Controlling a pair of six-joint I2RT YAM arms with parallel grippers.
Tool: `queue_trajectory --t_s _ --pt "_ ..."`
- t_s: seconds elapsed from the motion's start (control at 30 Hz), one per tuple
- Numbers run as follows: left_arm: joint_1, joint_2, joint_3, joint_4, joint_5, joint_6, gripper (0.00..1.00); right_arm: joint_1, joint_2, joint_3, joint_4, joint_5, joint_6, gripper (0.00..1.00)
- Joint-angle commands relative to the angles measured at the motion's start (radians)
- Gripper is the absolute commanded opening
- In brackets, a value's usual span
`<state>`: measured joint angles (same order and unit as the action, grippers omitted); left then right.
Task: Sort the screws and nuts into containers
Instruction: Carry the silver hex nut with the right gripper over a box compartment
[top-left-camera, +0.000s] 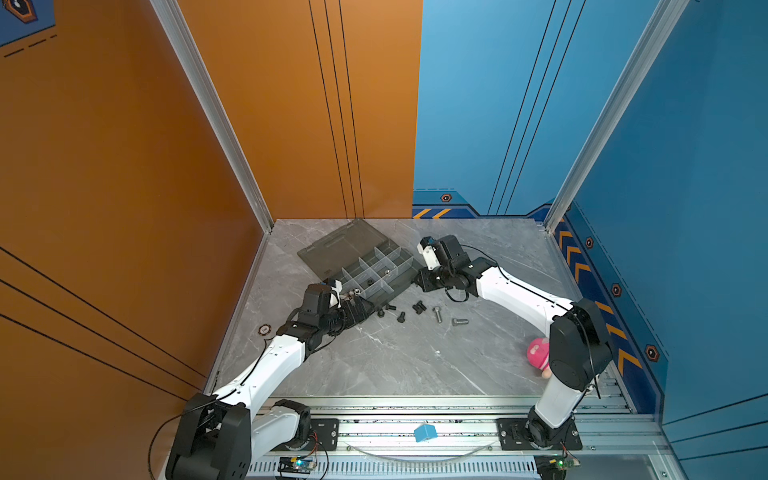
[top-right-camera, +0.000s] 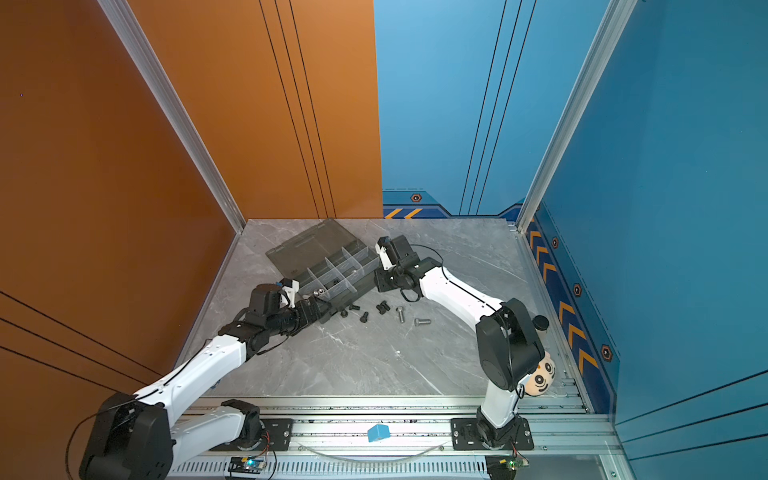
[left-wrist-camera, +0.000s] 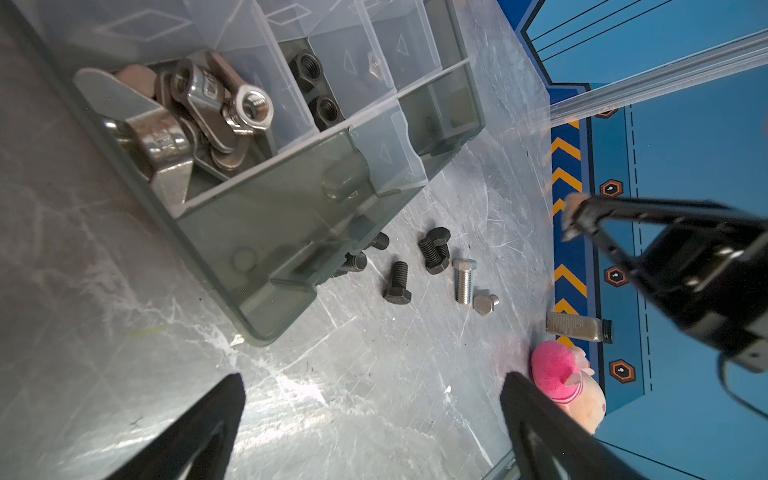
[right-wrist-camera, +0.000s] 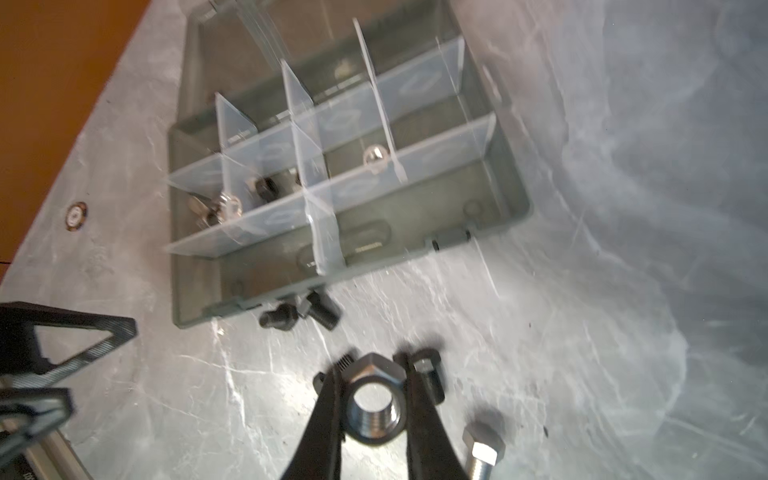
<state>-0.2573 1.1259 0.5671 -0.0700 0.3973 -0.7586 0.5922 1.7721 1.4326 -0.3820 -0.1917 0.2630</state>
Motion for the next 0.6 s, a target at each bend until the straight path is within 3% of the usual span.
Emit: queue_trajectory --t_s 0.0,0.33,0.57 --pt "-0.004 -0.008 0.008 0.003 0.013 -0.002 0.98 -0.001 0.080 0.100 0.015 -0.026 -0.037 0.00" --pt "-0.001 -0.024 0.013 -0.015 0.014 -0.001 0.98 0.023 0.290 0.301 0.203 0.006 -0.029 0.00" --pt "0.003 -0.039 0.013 -0.030 0.006 -0.001 0.98 0.037 0.422 0.348 0.312 0.010 -0.004 0.00"
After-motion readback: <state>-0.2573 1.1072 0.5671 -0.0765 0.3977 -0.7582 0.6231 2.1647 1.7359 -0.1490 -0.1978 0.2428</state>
